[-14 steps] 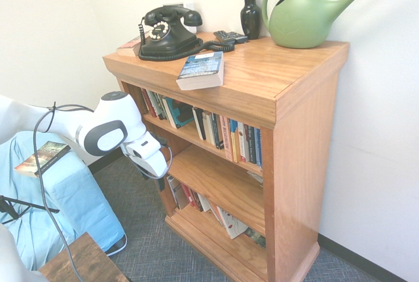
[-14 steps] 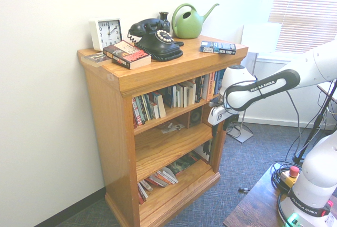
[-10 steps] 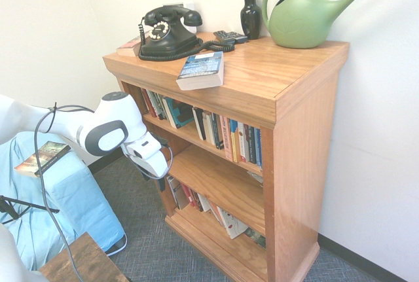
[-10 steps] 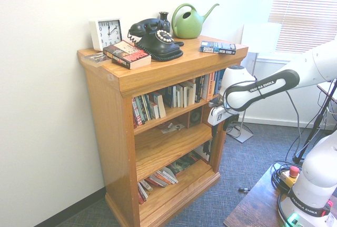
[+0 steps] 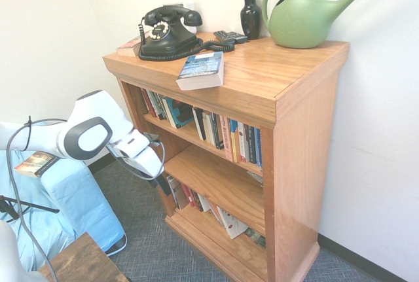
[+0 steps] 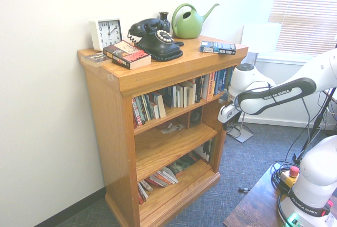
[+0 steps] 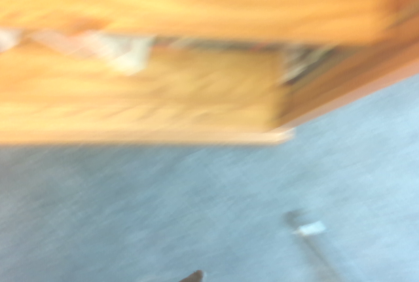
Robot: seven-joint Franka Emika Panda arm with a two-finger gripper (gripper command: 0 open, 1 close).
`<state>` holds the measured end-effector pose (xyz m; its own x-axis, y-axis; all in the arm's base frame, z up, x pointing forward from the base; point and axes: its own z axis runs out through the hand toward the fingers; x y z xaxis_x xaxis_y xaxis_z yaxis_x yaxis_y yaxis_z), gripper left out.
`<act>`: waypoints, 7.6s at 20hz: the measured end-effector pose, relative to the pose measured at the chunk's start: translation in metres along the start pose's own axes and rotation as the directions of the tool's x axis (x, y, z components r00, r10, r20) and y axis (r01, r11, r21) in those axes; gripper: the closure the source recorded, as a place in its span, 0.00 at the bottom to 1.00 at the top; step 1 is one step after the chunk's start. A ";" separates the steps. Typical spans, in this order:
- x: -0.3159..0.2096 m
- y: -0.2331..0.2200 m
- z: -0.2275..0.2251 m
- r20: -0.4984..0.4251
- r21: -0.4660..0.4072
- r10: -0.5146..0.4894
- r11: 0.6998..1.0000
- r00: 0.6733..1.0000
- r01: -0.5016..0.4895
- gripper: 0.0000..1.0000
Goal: Put the book on the shelf
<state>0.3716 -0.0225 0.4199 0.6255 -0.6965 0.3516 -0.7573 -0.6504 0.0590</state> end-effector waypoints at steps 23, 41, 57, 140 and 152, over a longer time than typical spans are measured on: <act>0.111 0.016 -0.186 -0.671 -0.338 -0.348 0.929 0.654 0.148 0.00; 0.140 -0.032 -0.173 -0.694 -0.353 -0.454 0.891 0.559 0.285 0.00; 0.152 -0.033 -0.173 -0.695 -0.349 -0.448 0.894 0.562 0.280 1.00; -0.058 -0.187 -0.041 -0.594 0.326 -0.234 0.804 0.770 0.496 1.00; -0.030 -0.239 -0.016 -0.568 0.378 -0.185 0.807 0.802 0.454 0.00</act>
<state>0.5307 0.1591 0.4104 0.5353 -0.2661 0.8016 -0.2569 -0.9554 -0.1457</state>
